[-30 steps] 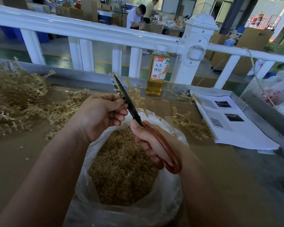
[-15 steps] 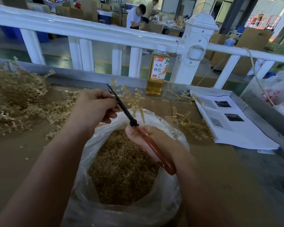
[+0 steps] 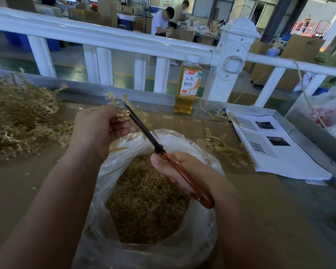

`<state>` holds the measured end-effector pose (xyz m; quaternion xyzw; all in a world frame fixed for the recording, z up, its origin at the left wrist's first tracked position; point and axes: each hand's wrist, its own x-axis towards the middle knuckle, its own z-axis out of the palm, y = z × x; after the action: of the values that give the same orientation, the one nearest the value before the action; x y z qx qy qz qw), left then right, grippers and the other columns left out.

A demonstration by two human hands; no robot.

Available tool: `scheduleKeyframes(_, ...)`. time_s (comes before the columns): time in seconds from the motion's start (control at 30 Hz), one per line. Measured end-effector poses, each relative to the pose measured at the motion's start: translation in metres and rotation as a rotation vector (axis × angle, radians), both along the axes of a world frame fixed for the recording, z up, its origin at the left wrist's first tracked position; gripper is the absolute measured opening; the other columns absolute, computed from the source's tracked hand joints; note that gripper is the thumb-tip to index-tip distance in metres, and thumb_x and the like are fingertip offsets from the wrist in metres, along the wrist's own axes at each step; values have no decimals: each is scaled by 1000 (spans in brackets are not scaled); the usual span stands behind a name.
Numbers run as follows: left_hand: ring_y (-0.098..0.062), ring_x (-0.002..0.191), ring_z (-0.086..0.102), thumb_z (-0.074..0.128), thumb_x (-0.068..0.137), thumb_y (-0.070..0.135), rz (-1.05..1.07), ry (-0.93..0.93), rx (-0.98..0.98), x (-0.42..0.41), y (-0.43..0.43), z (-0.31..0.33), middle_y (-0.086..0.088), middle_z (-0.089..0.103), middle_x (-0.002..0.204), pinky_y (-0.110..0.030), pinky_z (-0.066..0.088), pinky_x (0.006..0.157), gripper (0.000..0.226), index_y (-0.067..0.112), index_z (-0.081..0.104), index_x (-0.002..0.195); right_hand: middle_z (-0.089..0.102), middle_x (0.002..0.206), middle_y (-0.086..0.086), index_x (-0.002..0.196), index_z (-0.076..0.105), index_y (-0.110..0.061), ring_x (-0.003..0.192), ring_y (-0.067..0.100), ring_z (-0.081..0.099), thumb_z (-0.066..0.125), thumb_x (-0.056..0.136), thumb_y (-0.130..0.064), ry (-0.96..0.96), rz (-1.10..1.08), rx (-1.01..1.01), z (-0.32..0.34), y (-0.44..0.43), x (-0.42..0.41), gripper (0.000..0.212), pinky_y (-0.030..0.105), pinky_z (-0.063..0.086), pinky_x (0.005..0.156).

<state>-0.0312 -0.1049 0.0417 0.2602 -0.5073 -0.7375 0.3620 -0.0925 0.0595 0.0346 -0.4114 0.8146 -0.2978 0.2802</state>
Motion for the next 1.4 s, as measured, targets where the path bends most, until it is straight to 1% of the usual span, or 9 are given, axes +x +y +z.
scheduleKeyframes(0.13, -11, 42, 62, 50, 89, -3, 27, 28, 7, 0, -3, 0, -6, 61, 49, -17, 48, 42, 17, 2, 53, 72, 43, 59, -15, 75, 46, -39, 42, -6, 45, 32, 62, -75, -55, 15, 17, 5, 4, 0, 41, 7, 34, 44)
scheduleKeyframes(0.27, -12, 50, 65, 51, 88, -7, -72, 44, 15, 1, -4, -2, -3, 64, 54, -19, 52, 48, 22, 7, 48, 71, 45, 56, -13, 74, 46, -34, 33, -10, 44, 37, 78, -67, -132, -25, -16, 8, 9, -3, 34, 15, 33, 50)
scheduleKeyframes(0.4, -5, 50, 62, 53, 87, -5, -141, 7, -83, 0, -1, -5, 5, 62, 52, -16, 48, 46, 27, 12, 54, 67, 45, 55, -5, 76, 46, -27, 30, -1, 42, 38, 80, -66, -201, -108, -82, 9, 10, -5, 40, 15, 35, 38)
scheduleKeyframes(0.5, -4, 49, 61, 53, 86, -5, -196, -21, -111, -3, 6, -6, 7, 62, 50, -15, 48, 45, 37, 17, 61, 58, 44, 55, -3, 75, 47, -26, 30, 0, 40, 39, 84, -63, -220, -163, -128, 8, 10, -6, 39, 16, 34, 36)
scheduleKeyframes(0.73, -6, 44, 58, 54, 84, -4, -294, -26, -19, -7, 16, -6, 3, 64, 51, -15, 47, 43, 20, 9, 56, 70, 45, 59, -1, 76, 47, -22, 37, 4, 43, 33, 85, -65, -152, -147, -65, 5, 3, -2, 46, 22, 37, 47)
scheduleKeyframes(0.87, -5, 49, 58, 54, 83, -6, -318, -13, -48, -6, 17, -8, 5, 61, 51, -14, 48, 48, 22, 9, 57, 67, 44, 60, -1, 73, 44, -25, 45, 10, 40, 36, 86, -62, -294, -178, -63, 7, 3, 2, 40, 24, 38, 46)
scheduleKeyframes(1.13, -9, 64, 59, 56, 77, -3, -388, 4, -95, -3, 17, -10, 4, 63, 62, -25, 49, 67, 20, 11, 61, 64, 44, 54, -7, 73, 48, -15, 44, 6, 39, 43, 72, -68, -509, -147, -72, 4, 9, 6, 53, 21, 37, 46)
scheduleKeyframes(1.23, -11, 61, 62, 60, 65, 7, -455, 29, -62, -2, 20, -9, 1, 66, 62, -25, 53, 60, 10, 13, 65, 60, 43, 50, -8, 73, 48, -14, 41, 6, 38, 48, 55, -70, -589, -145, -90, 4, 11, 6, 59, 20, 36, 42)
scheduleKeyframes(1.4, -7, 57, 59, 62, 63, 13, -471, -6, -132, -1, 23, -7, 6, 67, 62, -22, 44, 56, 12, 19, 68, 56, 44, 51, -8, 73, 48, -13, 40, 5, 39, 48, 58, -70, -572, -143, -107, 2, 10, 5, 59, 18, 36, 40)
